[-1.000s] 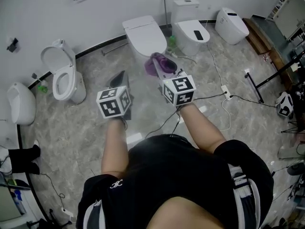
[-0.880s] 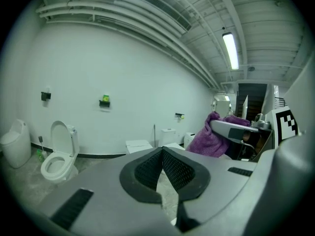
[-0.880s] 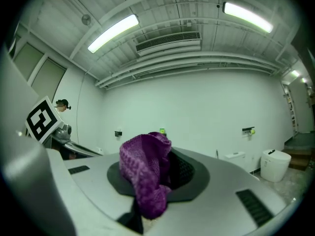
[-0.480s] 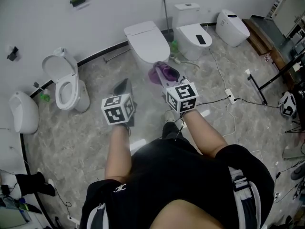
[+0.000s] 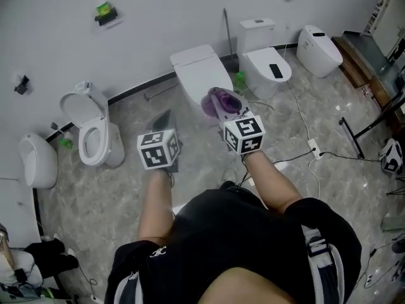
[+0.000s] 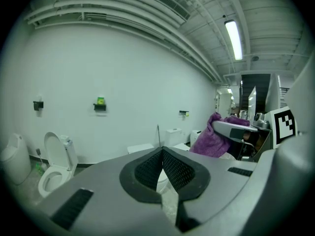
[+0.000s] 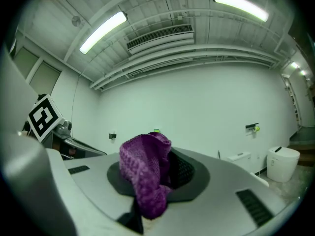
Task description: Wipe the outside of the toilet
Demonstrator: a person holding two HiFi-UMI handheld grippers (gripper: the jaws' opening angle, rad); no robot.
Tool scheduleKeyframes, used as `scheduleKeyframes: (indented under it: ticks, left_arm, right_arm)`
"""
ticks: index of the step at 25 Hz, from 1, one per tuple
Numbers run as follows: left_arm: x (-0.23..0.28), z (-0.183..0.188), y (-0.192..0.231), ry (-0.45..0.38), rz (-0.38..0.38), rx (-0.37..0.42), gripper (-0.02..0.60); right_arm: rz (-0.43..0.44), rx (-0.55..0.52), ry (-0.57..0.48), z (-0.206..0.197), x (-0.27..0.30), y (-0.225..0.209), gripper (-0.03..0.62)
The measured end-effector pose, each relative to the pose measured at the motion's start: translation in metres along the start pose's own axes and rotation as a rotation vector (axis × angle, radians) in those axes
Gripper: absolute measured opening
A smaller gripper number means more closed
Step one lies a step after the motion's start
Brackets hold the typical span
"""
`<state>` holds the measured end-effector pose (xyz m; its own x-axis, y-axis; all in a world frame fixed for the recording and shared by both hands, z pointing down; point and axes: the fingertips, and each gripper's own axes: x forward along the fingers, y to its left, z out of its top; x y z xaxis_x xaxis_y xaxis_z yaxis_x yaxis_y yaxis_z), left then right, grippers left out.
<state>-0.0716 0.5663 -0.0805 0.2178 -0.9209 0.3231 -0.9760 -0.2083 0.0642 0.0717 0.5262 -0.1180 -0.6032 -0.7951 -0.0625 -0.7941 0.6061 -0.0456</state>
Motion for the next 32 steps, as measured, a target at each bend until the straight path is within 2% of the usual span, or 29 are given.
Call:
scheduleKeyframes:
  ticks: [9,16,25,32]
  left_arm:
    - [0.106,0.049,-0.016,0.030,0.006,0.001,0.008]
    - [0.185,0.083,-0.025,0.021,0.022,0.032,0.008]
    - [0.258,0.104,-0.005,0.011,0.046,-0.008,0.008]
    - [0.283,0.099,-0.006,0.024,0.058,-0.040,0.008]
  right_arm:
    - [0.017,0.042,0.032,-0.001,0.059,-0.092,0.083]
    - [0.048,0.035,0.001,0.011,0.115,-0.154,0.084]
    - [0.109,-0.011,0.010,0.013,0.182,-0.190,0.083]
    - [0.120,-0.015,0.031,0.007,0.196,-0.213,0.084]
